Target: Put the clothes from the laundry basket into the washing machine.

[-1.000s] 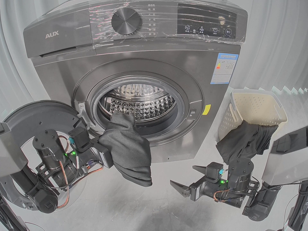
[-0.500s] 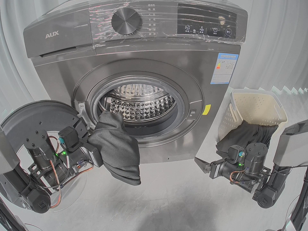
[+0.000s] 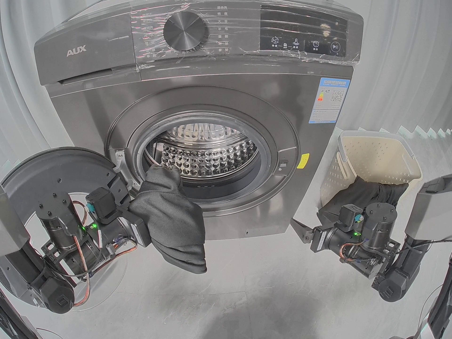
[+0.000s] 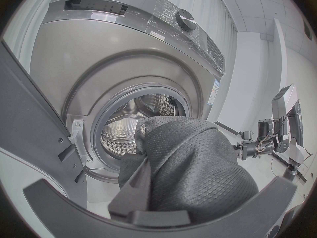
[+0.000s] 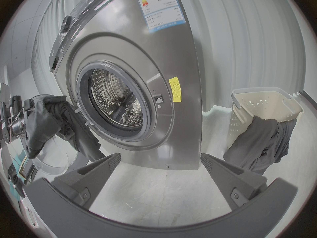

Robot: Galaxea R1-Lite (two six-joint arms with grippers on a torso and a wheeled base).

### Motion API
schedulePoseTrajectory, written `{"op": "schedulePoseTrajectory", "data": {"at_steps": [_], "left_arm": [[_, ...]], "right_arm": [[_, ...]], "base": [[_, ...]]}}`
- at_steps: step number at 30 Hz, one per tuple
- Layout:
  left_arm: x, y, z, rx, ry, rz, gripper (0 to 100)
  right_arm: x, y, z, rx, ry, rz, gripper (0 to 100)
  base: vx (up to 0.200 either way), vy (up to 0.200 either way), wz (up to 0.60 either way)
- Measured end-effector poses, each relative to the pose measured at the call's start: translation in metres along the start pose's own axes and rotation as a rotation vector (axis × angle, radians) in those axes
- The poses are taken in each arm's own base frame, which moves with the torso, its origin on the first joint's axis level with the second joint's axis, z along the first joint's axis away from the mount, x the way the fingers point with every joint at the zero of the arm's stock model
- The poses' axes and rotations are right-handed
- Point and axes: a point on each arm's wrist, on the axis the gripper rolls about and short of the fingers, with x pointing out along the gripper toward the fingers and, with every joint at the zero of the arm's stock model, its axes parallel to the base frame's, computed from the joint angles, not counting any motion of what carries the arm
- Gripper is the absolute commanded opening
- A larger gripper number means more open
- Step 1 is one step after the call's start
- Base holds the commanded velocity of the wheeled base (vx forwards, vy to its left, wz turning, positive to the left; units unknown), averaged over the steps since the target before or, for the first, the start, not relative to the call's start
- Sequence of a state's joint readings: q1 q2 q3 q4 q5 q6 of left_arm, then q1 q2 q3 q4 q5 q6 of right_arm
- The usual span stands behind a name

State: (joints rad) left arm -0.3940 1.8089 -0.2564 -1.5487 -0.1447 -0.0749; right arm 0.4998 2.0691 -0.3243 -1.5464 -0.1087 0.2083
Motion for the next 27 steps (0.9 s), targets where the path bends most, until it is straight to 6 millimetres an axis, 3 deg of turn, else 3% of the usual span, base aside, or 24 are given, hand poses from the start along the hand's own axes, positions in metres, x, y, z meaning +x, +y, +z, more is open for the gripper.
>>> {"op": "schedulePoseTrajectory", "data": {"at_steps": [6,12,21,27], "left_arm": [[0.003,-0.001,-0.003,0.005,0.009,-0.003,0],[0.005,-0.004,-0.009,0.019,0.033,-0.011,0],[0.008,-0.005,-0.012,0.018,0.045,-0.015,0],[0.010,-0.004,-0.012,0.009,0.039,-0.013,0]], "right_arm": [[-0.003,0.003,0.008,0.000,-0.031,0.004,100],[-0.004,0.004,0.009,0.002,-0.035,0.008,100],[-0.005,0.005,0.007,0.001,-0.027,0.013,100],[-0.005,0.006,0.007,-0.001,-0.024,0.015,100]], "base": [[0.167,0.000,0.00],[0.000,0.000,0.00],[0.200,0.000,0.00],[0.000,0.000,0.00]]}}
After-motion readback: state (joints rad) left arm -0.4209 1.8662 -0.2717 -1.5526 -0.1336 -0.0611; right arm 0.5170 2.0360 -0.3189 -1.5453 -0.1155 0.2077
